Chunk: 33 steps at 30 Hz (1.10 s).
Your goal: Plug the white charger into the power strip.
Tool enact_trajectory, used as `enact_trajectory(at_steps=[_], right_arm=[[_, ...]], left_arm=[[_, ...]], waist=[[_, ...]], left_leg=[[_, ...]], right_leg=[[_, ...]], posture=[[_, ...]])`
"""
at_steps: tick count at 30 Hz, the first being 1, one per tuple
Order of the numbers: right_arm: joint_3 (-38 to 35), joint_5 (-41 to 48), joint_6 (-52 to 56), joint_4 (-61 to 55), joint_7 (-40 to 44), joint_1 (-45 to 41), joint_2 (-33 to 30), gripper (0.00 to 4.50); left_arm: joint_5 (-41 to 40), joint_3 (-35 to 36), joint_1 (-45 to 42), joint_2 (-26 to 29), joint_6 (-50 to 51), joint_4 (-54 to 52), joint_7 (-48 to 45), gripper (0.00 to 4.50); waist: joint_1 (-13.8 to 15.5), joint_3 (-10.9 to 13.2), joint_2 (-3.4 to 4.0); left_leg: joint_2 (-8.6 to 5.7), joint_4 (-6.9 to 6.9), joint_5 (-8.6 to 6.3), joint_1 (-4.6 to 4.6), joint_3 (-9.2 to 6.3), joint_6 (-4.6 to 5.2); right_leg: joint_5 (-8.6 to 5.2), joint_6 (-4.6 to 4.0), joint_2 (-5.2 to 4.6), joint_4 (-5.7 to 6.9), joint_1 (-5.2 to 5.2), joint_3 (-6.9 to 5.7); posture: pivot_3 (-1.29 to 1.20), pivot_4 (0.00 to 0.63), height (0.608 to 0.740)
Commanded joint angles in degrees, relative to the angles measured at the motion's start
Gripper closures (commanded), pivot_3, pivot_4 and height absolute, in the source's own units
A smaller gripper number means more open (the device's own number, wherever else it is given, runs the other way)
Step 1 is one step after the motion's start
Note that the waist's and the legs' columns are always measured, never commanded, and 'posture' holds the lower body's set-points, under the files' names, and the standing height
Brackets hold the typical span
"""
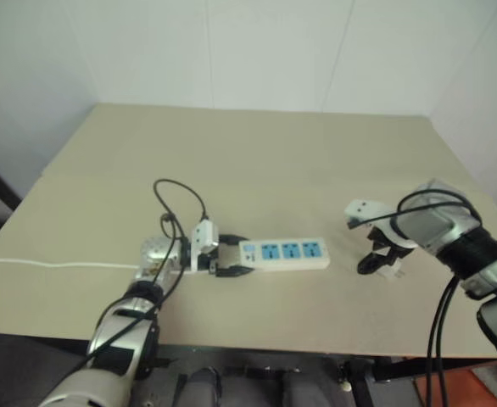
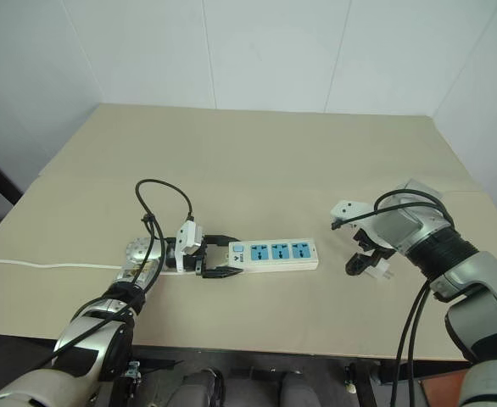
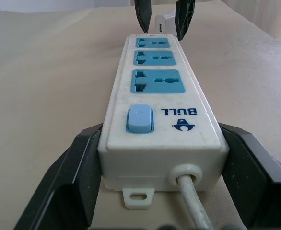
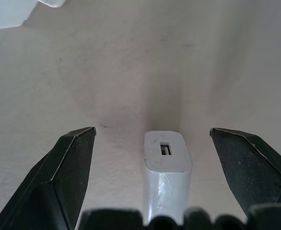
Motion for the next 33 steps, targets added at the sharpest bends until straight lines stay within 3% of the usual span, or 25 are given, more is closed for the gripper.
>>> enact_trajectory(at_steps=[1,6,7,10,17,25,30,33], right_arm=[[-2.0,-0.6,1.1,0.5,-0.4,0.1,-0.6,0.0],[-1.6,-1.0,1.0,1.3,-0.7,0.5,-0.5,0.0],[-1.6,-1.1,1.0,1.6,-0.8,0.6,-0.5,0.18],[-1.3,-1.4,0.6,2.0,-0.9,0.9,-0.6,0.9],[-1.2,-2.3,0.7,1.8,-1.3,1.0,-0.8,3.38],[-6.7,-0.1,1.6,-5.0,-1.3,0.8,-3.1,3.38],[-25.8,9.3,-0.8,-12.7,-5.7,3.7,-0.3,3.38],[-38.2,17.3,-9.9,-16.7,-6.6,11.0,4.3,3.38]], left_arm=[[0.0,-1.1,0.6,-0.8,0.9,-1.1,-1.0,1.26],[0.2,-1.1,0.4,-0.7,0.7,-0.7,-0.9,1.26],[0.2,-1.1,0.4,-0.7,0.7,-0.6,-0.8,1.26],[0.3,-1.1,0.4,-0.9,0.6,-0.6,-0.7,1.26],[0.2,-1.2,0.4,-1.1,0.7,-0.5,-1.0,1.26],[0.0,-1.5,0.2,-1.1,1.4,-0.8,-3.1,1.26],[0.0,-1.8,0.1,-0.8,2.0,-1.4,-4.8,1.26],[0.4,-2.1,-0.2,-0.8,1.9,-1.6,-4.9,1.26]], waist=[[0.0,0.0,0.0],[0.0,0.0,0.0],[0.0,0.0,0.0],[0.0,0.0,0.0],[0.0,0.0,0.01],[0.0,0.0,0.07],[-0.1,0.0,0.11],[0.0,0.0,0.08]], left_leg=[[0.0,0.0,0.0,0.0,0.0,0.0],[0.0,0.0,0.0,0.0,0.0,0.0],[0.0,0.0,0.0,0.0,0.0,0.0],[0.0,0.0,0.0,0.0,0.0,0.0],[0.0,0.0,0.0,0.0,0.0,0.0],[0.0,0.0,0.0,-0.01,0.0,0.0],[0.01,-0.02,0.0,-0.06,-0.02,0.0],[0.02,-0.02,0.0,-0.04,-0.07,0.0]], right_leg=[[0.0,0.0,0.0,0.0,0.0,0.0],[0.0,0.0,0.0,-0.01,0.0,0.0],[0.0,0.0,0.0,-0.01,0.0,0.0],[0.0,0.0,0.0,0.0,0.0,0.0],[0.0,0.0,0.0,0.0,0.0,0.0],[0.0,0.0,0.0,-0.01,-0.01,0.0],[0.0,0.0,0.02,0.0,-0.07,-0.01],[0.01,0.0,0.03,-0.01,0.0,-0.06]], posture=[[0.0,0.15,0.74],[0.0,0.15,0.74],[0.0,0.15,0.74],[0.0,0.15,0.74],[0.0,0.15,0.74],[0.0,0.15,0.74],[0.0,0.15,0.74],[0.0,0.15,0.74]])
